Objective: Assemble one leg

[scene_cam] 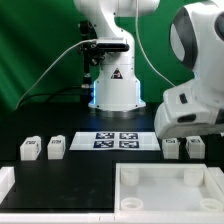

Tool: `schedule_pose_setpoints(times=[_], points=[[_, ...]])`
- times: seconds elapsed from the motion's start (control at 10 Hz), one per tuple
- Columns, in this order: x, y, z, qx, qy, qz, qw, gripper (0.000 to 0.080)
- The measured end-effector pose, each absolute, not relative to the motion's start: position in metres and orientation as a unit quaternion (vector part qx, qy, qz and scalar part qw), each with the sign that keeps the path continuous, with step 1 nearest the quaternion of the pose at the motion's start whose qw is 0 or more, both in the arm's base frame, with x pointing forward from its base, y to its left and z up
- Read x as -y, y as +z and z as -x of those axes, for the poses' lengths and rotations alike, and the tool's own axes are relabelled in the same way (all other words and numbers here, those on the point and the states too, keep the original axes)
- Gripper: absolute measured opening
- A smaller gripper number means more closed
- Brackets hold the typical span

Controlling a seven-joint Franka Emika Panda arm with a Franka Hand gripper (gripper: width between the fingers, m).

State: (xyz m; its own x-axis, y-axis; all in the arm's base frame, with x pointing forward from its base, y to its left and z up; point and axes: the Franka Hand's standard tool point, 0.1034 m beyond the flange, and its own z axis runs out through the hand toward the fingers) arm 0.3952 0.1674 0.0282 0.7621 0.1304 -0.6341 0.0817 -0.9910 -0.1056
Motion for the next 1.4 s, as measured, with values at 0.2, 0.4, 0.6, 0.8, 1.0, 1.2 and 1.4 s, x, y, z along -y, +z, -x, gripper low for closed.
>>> schedule_pose_setpoints(times=[0.2,0.4,0.6,0.8,1.0,1.2,1.4], points=[[-0.169,0.027,-0.397,0.059,0.413,0.908,0.036,0.0649],[-0.171,0.022,-0.399,0.061,0.445,0.893,0.038,0.0649],[-0.172,0.018,-0.394,0.063,0.447,0.891,0.036,0.0649],[-0.171,0.013,-0.389,0.064,0.448,0.891,0.035,0.0649],[-0.171,0.01,-0.385,0.064,0.448,0.891,0.034,0.0649],[-0.171,0.01,-0.385,0.064,0.448,0.891,0.034,0.0536],[-0.171,0.01,-0.385,0.064,0.448,0.891,0.034,0.0289]])
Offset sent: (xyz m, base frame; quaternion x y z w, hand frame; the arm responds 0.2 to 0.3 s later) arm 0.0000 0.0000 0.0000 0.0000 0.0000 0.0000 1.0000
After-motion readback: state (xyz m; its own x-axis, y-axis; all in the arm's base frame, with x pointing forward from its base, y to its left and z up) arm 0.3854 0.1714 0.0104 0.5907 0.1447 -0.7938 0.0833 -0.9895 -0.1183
